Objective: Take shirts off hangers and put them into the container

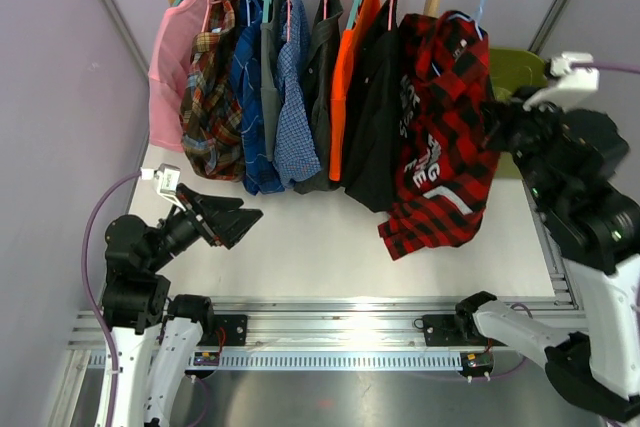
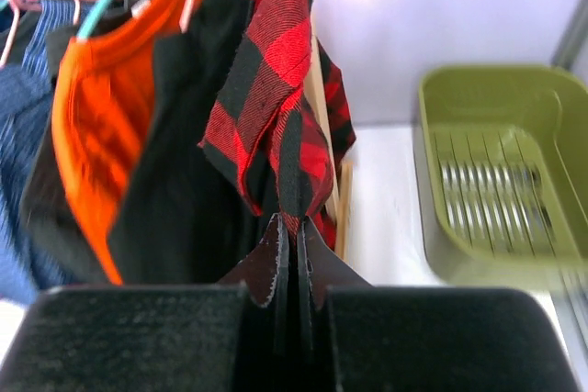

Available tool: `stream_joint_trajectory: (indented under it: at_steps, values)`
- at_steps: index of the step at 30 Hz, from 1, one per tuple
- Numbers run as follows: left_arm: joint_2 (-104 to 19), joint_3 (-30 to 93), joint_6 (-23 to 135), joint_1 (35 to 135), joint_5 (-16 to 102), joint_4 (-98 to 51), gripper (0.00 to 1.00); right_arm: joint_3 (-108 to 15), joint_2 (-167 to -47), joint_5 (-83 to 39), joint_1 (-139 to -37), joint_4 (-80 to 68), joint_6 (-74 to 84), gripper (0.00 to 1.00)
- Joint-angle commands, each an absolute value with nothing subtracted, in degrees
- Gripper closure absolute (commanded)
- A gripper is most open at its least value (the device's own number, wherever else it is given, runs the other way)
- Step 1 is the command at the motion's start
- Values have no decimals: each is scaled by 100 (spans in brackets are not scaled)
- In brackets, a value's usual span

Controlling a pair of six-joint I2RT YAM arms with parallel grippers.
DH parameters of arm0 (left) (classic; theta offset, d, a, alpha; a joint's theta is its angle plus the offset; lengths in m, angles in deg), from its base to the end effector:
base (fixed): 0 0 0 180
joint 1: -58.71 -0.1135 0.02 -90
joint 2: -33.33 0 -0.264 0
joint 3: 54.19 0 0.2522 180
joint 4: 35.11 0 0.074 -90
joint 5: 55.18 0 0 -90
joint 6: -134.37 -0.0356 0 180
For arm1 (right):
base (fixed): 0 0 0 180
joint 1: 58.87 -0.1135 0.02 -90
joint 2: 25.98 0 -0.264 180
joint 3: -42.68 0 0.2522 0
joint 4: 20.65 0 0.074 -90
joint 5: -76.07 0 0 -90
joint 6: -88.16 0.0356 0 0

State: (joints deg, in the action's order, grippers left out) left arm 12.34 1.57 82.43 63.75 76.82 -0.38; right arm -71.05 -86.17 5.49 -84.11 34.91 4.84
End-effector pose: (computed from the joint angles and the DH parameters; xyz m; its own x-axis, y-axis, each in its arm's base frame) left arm 0.0787 -0.0309 0.3520 -0.4506 -0.4202 -0.7877 0.5766 0.5365 -0.6161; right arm 0.1372 0.0516 0.5416 -0.0435 0.1008 -0.9940 -0.0972 0.9898 0.1046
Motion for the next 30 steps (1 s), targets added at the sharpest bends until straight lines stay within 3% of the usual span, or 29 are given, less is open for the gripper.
stream_joint_trajectory:
  at_steps: [1,7,16,19,22,23,26,30]
  values:
    - [1233,605,8374,6390,7754,-438,1,-7067,-7794,612,-8401,4439,984,100]
    - [908,1116,8892,6398,8035,-1184,1,-6953,-7459,-451,-8410,5663,1266,100]
    - [504,1301,9834,6635,7974,-2294,1,-7057,-7055,-2435,-8392,6272,1275,100]
    - [240,1459,9615,7337,7535,-2250,1,-7066,-6967,-2824,-8375,6325,1249,100]
    - [-382,1880,8749,8855,6483,-1759,1,-7101,-6923,-3079,-8305,6412,1179,100]
    - [-576,2029,8448,9912,6045,-1549,1,-7102,-6931,-3150,-8261,6439,1152,100]
    - [-1446,2924,7366,11813,3807,-889,1,-7119,-6835,-3344,-8129,6518,1056,100]
    - [-2510,3857,6951,12313,3246,-615,1,-7145,-6738,-3861,-7954,6579,933,100]
